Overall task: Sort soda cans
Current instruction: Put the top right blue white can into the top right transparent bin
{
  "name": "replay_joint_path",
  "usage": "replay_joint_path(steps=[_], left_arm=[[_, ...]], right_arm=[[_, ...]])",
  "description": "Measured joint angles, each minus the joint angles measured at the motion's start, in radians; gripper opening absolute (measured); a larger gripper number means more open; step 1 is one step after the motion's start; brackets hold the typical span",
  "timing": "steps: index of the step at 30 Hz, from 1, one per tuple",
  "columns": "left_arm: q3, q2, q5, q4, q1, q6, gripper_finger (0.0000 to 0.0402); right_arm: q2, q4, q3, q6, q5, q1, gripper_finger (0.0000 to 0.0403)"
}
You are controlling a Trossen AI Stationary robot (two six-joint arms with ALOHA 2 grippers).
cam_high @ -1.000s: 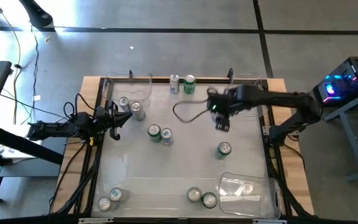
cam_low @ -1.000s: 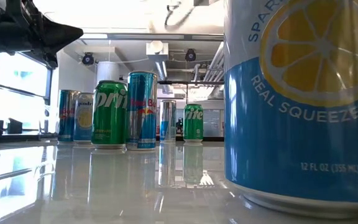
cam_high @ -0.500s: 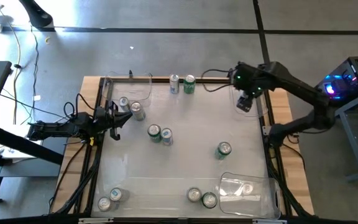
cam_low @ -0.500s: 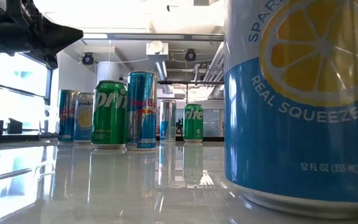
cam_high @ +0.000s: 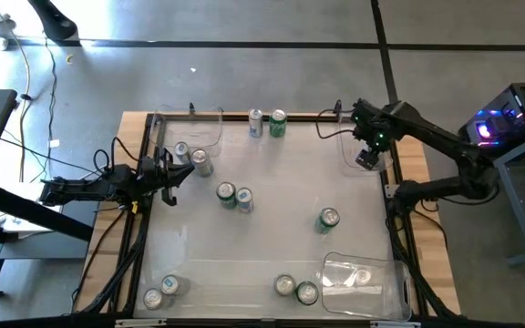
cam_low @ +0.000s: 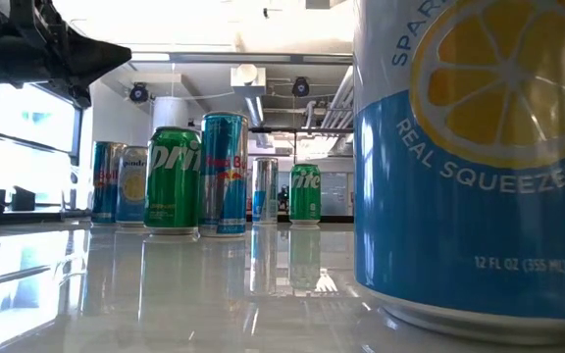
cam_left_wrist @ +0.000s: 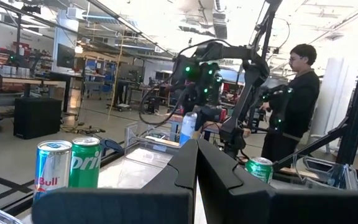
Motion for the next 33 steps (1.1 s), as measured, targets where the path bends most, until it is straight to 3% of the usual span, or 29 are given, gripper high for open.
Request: replay_joint_path(steps=[12,22,27,33], left_arm=[[0.000,0.000,0.000,0.000,0.000,0.000,0.0001],[0.000,0.000,0.000,0.007,0.000,0.000,0.0001],[0.000,0.000,0.000,0.007,0.000,-0.001,0.0001],[0.000,0.000,0.000,0.007,0.000,-0.001,0.0001]], right_arm=[[0.000,0.109,-0.157,-0.044,-0.021,-0.075,0.0281],[0.000,0.125,-0.181,-0.044,-0.033,-0.094,0.0283],[0.000,0.122,-0.183,-0.043,-0.028,-0.094,0.0325],[0.001,0.096,-0.174,-0.041,-0.015,-0.094,0.0336]])
